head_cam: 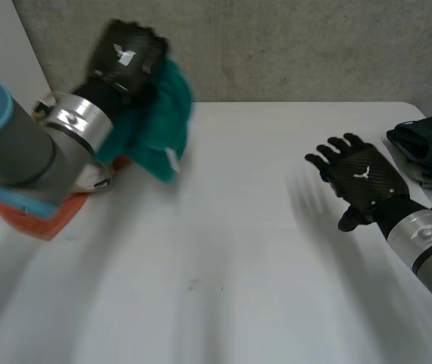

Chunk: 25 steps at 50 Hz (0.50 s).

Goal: Fold the laundry.

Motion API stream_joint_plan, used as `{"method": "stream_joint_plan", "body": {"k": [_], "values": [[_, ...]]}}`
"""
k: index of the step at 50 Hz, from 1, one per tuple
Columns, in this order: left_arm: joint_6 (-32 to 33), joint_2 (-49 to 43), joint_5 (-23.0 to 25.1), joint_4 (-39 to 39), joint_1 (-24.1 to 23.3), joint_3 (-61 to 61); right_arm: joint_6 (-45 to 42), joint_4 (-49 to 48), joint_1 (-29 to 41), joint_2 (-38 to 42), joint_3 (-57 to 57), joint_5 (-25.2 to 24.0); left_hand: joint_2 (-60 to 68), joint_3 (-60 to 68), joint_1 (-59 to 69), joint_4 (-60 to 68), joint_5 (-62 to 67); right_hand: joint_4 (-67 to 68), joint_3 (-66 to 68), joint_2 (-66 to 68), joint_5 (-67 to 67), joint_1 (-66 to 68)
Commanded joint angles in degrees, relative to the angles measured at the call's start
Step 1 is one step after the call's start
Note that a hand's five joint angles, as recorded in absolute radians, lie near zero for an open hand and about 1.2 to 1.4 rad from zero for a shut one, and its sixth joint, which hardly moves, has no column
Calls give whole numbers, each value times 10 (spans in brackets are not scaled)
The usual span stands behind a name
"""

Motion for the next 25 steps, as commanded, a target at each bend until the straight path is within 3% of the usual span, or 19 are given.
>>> {"method": "stream_joint_plan", "body": {"k": [1, 4, 6, 7, 11, 14, 20, 25], "values": [[-53, -13, 70, -72, -102, -52, 3, 27, -15, -24, -9, 22, 116, 119, 176, 114, 142, -21, -20, -19, -27, -33], [-52, -78, 70, -96, -132, -39, 14, 29, -21, -24, -14, 36, 64, 68, 124, 63, 90, -21, -20, -19, -27, -33], [-50, -107, 68, -106, -140, -27, 27, 31, -24, -22, -18, 49, -140, -137, -81, -142, -114, -21, -20, -19, -27, -33], [-44, -123, 67, -113, -146, -15, 31, 31, -24, -22, -20, 53, -321, -318, -261, -323, -295, -21, -20, -19, -27, -33], [-18, -122, 38, -135, -147, -1, 50, 34, -31, -21, -24, 64, -543, -540, -483, -545, -517, -21, -20, -19, -27, -33], [-13, -103, 5, -146, -148, -4, 58, 49, -36, -21, -29, 64, -554, -550, -494, -555, -528, -21, -20, -19, -27, -33], [-35, 23, -70, -188, -143, -40, 60, 145, -38, -21, -65, 66, -547, -544, -487, -548, -521, -21, -20, -19, -27, -33], [-80, 92, -151, -225, -137, -92, 45, 333, -44, -16, -116, 55, -473, -470, -413, -475, -447, -21, -20, -19, -27, -33]]}}
